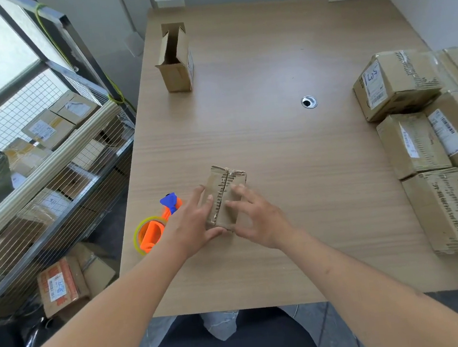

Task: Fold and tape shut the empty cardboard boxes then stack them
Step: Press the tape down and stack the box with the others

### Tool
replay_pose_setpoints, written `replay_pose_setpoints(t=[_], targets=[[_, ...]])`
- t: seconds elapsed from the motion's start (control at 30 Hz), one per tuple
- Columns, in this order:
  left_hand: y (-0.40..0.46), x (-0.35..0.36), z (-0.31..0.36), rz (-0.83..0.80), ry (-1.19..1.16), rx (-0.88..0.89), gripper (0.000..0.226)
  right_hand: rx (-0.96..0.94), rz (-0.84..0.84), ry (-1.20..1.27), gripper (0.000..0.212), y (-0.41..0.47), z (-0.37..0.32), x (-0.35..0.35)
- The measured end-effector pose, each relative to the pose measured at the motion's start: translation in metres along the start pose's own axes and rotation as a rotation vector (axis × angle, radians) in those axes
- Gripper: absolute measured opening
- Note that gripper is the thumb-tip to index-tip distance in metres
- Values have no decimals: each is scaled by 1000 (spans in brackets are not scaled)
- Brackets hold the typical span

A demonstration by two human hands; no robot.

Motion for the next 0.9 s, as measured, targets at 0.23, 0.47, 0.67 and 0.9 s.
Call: replay_pose_setpoints(t=[0.23,0.47,0.67,0.9], targets=[[-2,6,16,99,42,142,94,-30,56,-33,68,-6,10,11],[0,7,12,101,-81,93,90,-81,215,-54,61,-4,9,12],[1,11,14,147,-132,36,95,199,352,60,52,-22,22,0],[8,15,26,168,-148,111,56,613,418,413,24,-45,60,6]])
Point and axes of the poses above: each hand's wrist, its own y-axis towards the middle knuckle, its own x-axis out of the palm, z = x × y, the point moved 8 cm from there along y, towards the middle knuckle, and after that the axes turned 6 degrees about x, right-handed, at the moved point
